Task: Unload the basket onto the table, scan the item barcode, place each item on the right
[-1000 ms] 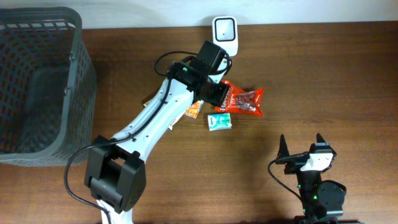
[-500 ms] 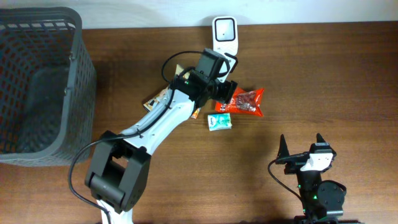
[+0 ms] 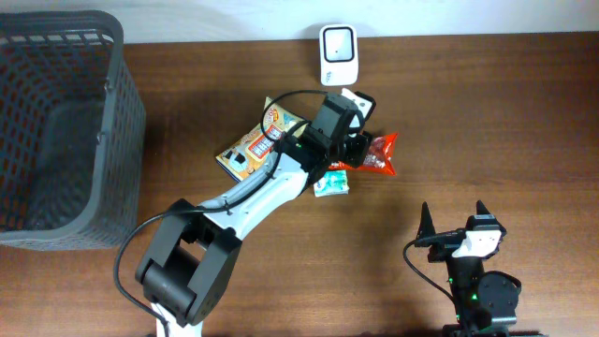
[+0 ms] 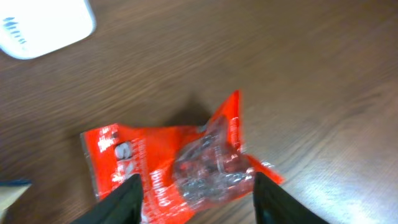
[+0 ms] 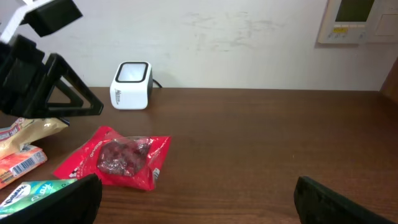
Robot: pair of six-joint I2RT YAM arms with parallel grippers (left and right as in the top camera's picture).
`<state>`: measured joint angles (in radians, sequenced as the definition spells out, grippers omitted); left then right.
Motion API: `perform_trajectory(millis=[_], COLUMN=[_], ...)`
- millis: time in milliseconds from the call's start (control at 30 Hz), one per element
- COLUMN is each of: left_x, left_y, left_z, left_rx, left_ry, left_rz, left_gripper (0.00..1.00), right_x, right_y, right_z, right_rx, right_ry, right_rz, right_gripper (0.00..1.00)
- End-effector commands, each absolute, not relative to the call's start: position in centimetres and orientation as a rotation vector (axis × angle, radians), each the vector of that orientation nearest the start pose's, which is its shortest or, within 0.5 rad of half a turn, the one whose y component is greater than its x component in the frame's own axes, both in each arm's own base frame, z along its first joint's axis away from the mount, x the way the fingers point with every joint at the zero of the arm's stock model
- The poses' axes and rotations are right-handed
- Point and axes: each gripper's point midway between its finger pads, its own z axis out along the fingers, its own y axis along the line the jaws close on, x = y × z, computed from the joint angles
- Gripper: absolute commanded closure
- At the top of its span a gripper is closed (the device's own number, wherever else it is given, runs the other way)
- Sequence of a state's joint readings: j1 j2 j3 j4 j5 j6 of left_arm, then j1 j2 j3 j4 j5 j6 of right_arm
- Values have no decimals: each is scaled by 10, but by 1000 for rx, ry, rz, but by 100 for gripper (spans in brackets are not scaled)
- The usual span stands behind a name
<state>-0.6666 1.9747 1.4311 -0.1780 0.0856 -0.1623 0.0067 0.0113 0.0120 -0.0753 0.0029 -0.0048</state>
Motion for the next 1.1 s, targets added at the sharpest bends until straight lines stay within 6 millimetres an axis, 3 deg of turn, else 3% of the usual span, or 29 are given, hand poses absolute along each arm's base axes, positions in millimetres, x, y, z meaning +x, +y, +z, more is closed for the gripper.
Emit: perform_trajectory(millis=[0,33,133,200,400,633,767,933,1067], left_x=[447,454,463,464,467,468,481,498,496], left_y=[-297,-274,-247,-245,-244,-241,-230,-205,-204], left_z=[101,100,102,101,99,56,40,40,22], left_rx=[474,425,532,621,621,814,788,707,746], left_ry=[2305,2305,2265,2252,2251,2265,2261,2268,2324], left_rz=[-164,-21,196,225,230,337,392,411,291], left_gripper=[36,34,21,14,7,0,0,4,3], right_x=[246,246,246,246,246,246,246,246,246], right_y=[2,2,2,2,2,2,2,2,2], right_z=[154,154,154,154,154,154,154,154,154], right_rx=[-13,-13,-13,-13,-13,-13,-13,-13,-13], right_ry=[1656,1656,1656,1656,1656,1656,1656,1656,1656], right_rz=[-6,-6,-6,-6,-6,-6,-6,-6,-6], right_gripper=[2,2,2,2,2,2,2,2,2])
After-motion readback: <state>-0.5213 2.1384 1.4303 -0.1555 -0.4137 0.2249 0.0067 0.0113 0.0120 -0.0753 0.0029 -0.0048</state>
